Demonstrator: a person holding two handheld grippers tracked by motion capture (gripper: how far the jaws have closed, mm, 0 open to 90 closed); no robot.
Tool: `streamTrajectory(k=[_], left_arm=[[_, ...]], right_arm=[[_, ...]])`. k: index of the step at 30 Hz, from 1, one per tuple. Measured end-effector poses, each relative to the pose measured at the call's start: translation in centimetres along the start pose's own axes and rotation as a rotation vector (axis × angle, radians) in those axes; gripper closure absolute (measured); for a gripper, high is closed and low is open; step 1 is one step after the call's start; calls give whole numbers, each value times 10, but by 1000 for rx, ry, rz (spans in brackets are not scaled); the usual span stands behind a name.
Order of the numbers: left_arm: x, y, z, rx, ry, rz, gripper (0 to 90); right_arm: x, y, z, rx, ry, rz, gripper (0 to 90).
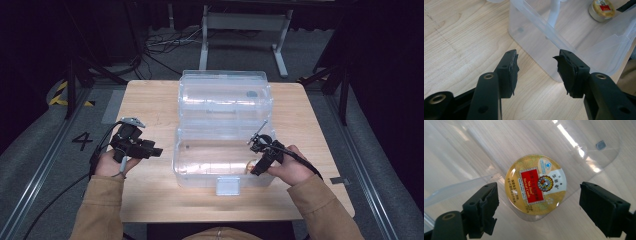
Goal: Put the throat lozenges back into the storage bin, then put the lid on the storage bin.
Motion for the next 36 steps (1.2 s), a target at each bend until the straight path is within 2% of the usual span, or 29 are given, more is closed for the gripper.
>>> streamTrajectory(k=[13,14,18,26,29,31,36], left_arm=[[-2,1,-2,-9,-2,0,496],[-2,1,-2,-10,-2,0,494],[-4,2,-5,-31,-21,11,515],[-4,5,-7,-36,-12,9,468],[-4,6,-8,-31,-16,11,442],[-3,7,-10,-47,-18,8,441],[-4,9,-16,-66,-17,4,442]], right_arm=[[3,-2,0,-4,5,-14,213],[4,-3,-1,3,10,-29,218],[11,-5,-2,-22,34,-68,253],[24,-7,-4,-28,56,-143,274],[31,-9,-6,-28,69,-186,230],[36,-11,-7,-37,89,-210,204],[47,-12,-9,-34,99,-247,198]])
Point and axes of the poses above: each handheld gripper's, and its own axes: x roughly backward along the jaws, y roughly out of its top, z roughly to its left, the point moved 3 cm from there along -x, roughly forward along the jaws, and after that the axes turned 6 degrees about -y, right-handed, at the moved point
